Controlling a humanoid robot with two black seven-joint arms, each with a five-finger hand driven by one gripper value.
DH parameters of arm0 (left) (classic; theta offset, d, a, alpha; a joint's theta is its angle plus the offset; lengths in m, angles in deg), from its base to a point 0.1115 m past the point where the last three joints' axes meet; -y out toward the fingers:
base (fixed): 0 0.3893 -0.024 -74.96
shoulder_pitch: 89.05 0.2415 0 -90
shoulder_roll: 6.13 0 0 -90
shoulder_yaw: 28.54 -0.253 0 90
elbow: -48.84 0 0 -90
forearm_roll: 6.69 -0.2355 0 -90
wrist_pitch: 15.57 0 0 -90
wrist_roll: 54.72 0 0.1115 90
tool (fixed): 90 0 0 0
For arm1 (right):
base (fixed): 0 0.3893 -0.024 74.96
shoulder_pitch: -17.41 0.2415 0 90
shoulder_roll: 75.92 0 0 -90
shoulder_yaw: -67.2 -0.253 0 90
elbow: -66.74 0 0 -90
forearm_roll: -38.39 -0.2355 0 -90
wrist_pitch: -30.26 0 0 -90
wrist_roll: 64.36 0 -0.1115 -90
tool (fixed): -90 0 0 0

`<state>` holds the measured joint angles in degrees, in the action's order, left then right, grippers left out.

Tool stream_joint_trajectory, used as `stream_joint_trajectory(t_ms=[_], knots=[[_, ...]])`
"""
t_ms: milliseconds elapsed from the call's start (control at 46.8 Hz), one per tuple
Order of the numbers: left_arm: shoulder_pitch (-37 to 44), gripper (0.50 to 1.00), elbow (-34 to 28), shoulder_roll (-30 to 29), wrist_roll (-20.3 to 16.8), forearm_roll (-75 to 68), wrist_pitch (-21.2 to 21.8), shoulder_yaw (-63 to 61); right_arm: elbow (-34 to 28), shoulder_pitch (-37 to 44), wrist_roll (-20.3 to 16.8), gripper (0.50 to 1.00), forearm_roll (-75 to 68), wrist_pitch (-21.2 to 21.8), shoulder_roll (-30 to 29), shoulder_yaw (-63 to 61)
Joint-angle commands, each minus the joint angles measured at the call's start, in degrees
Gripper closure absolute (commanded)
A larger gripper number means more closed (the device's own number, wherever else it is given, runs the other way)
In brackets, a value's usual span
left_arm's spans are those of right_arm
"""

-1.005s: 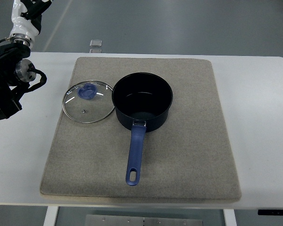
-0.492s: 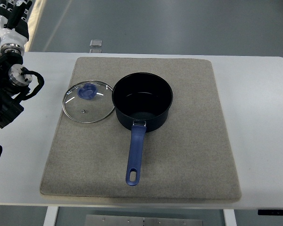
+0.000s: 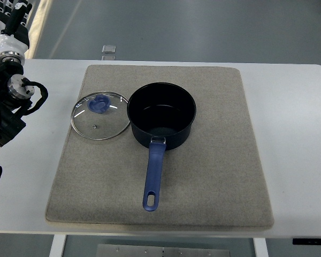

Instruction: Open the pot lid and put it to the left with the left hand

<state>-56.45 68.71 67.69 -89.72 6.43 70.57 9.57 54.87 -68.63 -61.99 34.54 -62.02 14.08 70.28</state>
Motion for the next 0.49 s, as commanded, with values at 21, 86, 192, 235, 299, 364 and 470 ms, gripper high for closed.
stream_joint_trajectory(t_ms=[21, 86, 192, 235, 299, 364, 470], knots=[[-0.1, 0.621, -1.4, -0.1, 0.0, 0.0, 0.1, 1.4, 0.0, 0.0, 0.0, 0.585, 0.0, 0.0, 0.0, 0.0], [0.0, 0.621, -1.6, -0.1, 0.0, 0.0, 0.1, 1.4, 0.0, 0.0, 0.0, 0.585, 0.0, 0.0, 0.0, 0.0], [0.4, 0.621, -1.6, -0.1, 0.0, 0.1, 0.1, 1.4, 0.0, 0.0, 0.0, 0.585, 0.0, 0.0, 0.0, -0.1], [1.1, 0.621, -1.5, 0.0, 0.0, 0.0, 0.1, 1.4, 0.0, 0.0, 0.0, 0.585, 0.0, 0.0, 0.0, -0.1], [1.2, 0.621, -1.5, -0.1, 0.0, 0.0, 0.1, 1.4, 0.0, 0.0, 0.0, 0.585, 0.0, 0.0, 0.0, 0.0], [1.2, 0.621, -1.5, 0.0, 0.0, -0.1, 0.0, 1.4, 0.0, 0.0, 0.0, 0.585, 0.0, 0.0, 0.0, 0.0], [1.2, 0.619, -1.3, 0.0, 0.0, 0.0, 0.0, 1.4, 0.0, 0.0, 0.0, 0.585, 0.0, 0.0, 0.0, -0.3]])
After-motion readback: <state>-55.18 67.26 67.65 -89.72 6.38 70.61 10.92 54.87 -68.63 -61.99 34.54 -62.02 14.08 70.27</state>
